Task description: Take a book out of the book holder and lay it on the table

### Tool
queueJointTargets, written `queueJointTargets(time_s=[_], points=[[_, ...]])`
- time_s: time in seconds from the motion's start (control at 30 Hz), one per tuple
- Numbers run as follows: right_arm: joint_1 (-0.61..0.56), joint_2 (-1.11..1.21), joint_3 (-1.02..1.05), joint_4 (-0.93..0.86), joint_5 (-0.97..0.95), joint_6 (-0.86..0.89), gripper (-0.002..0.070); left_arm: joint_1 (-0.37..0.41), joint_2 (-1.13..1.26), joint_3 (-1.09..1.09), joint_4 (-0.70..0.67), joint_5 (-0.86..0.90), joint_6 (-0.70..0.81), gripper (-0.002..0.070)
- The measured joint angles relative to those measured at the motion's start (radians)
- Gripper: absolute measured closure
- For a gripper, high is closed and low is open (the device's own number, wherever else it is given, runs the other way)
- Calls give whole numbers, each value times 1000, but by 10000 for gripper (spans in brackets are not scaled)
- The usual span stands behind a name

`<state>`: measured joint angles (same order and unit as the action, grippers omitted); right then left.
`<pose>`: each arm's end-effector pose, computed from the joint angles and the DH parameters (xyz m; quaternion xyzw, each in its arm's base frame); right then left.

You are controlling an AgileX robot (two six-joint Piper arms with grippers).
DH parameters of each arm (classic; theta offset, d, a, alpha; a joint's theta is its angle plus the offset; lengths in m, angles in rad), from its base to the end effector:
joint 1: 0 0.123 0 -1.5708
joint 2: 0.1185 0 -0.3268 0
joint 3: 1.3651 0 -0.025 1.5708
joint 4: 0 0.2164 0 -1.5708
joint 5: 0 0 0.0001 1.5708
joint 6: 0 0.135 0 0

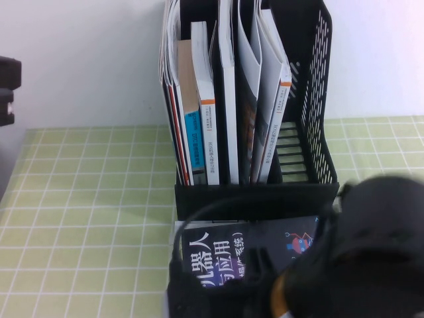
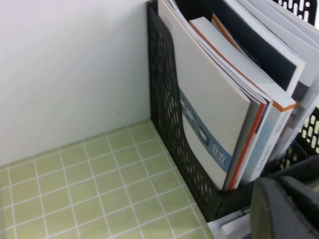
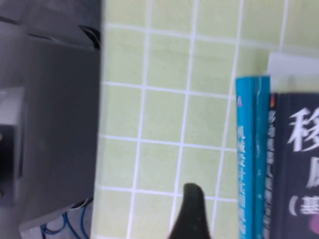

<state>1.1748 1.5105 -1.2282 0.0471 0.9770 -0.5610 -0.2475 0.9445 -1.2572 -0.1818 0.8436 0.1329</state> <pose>0.1064 0.2682 0.3075 -0.7418 0.6404 0.0805 0.1822 0.1428 -0.0549 0.4593 0.1446 0.8295 -0.1199 0.5260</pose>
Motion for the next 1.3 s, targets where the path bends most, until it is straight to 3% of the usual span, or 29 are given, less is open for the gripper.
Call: queueJointTargets(time_s=[0.07, 0.23, 0.33, 0.47, 0.57, 0.7, 0.83, 1.03, 1.3], points=[[0, -39, -50, -8, 70, -28, 204, 0, 0, 2, -19, 6, 16, 678], [-2, -151, -99, -135, 179, -6, 565, 0, -26, 66, -100, 6, 79, 678], [-24, -227, -99, -211, 202, 85, 644, 0, -70, 143, -150, -26, 109, 678], [-82, -337, -58, -243, 188, 190, 667, 0, -166, 292, -288, -123, 210, 678], [-119, -453, 30, -215, 104, 232, 671, 0, -267, 420, -486, -182, 376, 678], [-124, -639, 226, -161, -64, 264, 673, 0, -368, 590, -749, -215, 616, 678], [-126, -790, 463, -201, -173, 375, 673, 0, -414, 736, -931, -238, 734, 678], [-127, -990, 766, -320, -415, 617, 673, 0, -419, 850, -1034, -302, 808, 678], [-127, -1102, 828, -447, -491, 674, 673, 0, -419, 859, -1174, -399, 820, 678]])
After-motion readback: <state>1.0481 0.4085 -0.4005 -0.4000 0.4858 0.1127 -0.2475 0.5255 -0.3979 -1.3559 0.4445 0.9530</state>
